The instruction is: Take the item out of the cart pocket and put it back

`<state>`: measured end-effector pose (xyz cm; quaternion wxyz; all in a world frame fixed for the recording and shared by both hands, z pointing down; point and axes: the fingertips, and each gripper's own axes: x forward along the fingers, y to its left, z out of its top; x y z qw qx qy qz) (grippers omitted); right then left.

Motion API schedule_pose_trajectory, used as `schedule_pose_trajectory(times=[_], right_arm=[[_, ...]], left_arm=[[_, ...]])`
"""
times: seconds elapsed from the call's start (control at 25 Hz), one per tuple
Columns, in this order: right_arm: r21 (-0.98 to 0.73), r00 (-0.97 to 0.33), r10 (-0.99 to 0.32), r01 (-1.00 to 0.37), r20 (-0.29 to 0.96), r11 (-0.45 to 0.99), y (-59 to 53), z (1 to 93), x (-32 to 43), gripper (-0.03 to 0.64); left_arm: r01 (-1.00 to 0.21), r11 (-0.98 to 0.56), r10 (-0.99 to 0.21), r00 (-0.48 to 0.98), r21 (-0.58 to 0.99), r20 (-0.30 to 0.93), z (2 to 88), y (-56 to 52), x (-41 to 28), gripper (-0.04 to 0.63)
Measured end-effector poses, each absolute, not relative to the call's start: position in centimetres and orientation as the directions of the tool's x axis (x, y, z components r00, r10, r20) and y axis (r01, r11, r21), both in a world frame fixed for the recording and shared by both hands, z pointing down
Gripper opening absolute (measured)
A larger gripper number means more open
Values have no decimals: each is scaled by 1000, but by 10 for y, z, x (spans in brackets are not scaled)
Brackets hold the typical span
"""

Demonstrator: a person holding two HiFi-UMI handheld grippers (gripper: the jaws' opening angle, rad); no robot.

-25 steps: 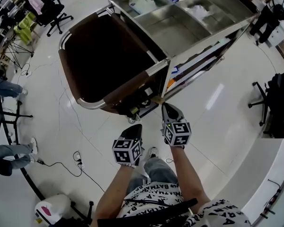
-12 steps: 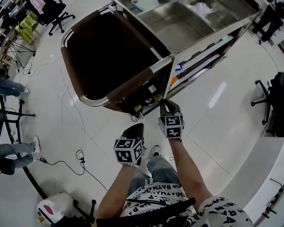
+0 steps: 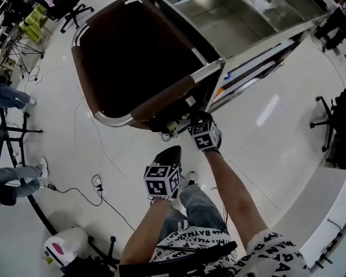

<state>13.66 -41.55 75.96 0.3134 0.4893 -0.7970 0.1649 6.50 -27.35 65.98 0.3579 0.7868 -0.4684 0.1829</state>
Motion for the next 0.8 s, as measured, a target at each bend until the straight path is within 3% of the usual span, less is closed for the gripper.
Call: schedule_pose_trajectory(times=[0.12,0.32,0.8], right_arm=[[2,-341,-635,-880,693,475,-418,771,133,41],[-4,-361,-710,-893,604,451,-424,757,131,40],[-27,-317,-712,-922,627,387,-418,761,140,49]], left_arm=[[-868,-296,-596,494,398,633,668,-267,65,2],[-872,-279,-584,487,402,650,678,-257,60,3],[-880,-260,-605,469,397,644,669,-247,37,2]])
